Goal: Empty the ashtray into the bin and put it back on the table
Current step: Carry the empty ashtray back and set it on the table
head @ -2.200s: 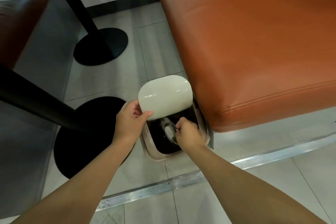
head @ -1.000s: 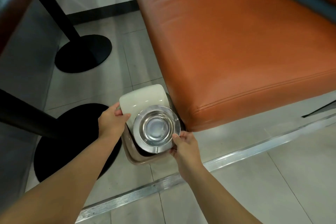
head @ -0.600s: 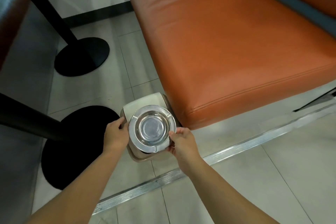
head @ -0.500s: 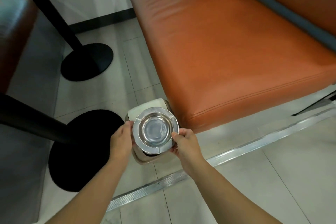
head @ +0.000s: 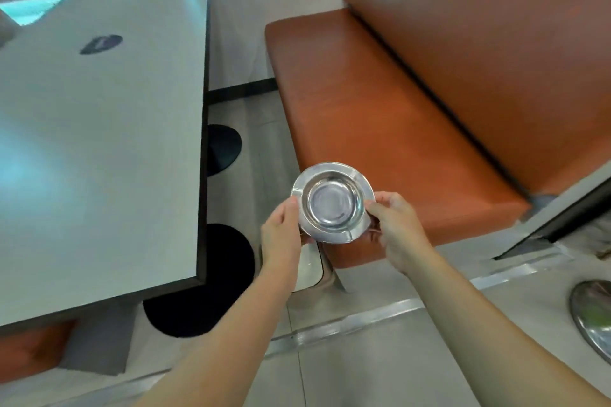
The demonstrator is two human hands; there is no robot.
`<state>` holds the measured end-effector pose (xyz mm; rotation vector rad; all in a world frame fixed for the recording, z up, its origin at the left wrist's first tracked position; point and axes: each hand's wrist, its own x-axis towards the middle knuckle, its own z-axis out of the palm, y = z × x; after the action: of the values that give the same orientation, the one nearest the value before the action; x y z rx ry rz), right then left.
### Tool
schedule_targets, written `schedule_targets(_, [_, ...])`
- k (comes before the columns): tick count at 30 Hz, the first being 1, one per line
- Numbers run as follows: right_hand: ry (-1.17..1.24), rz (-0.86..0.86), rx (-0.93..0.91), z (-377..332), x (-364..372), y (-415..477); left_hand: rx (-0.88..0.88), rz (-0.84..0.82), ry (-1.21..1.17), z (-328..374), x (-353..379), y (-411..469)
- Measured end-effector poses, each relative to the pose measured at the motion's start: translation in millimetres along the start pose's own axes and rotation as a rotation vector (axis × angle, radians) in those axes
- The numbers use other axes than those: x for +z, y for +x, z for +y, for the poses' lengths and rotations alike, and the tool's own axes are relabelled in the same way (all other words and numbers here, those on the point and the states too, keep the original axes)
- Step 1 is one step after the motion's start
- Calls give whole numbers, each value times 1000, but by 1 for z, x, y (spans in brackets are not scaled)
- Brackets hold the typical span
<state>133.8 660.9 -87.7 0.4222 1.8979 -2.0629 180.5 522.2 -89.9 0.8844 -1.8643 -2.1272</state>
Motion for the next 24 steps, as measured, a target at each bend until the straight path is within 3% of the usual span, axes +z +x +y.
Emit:
schedule_targets(6, [41,-36,-98,-71,-1,-84,72,-99,-45,85,-20,-75])
schedule_targets(10, [59,-168,-138,-93,28,-141,81,-116,-77,125,-71,-113])
schedule_targets(24, [116,-530,-80,-65,255,-278,167,88,-147,184,-354,-166])
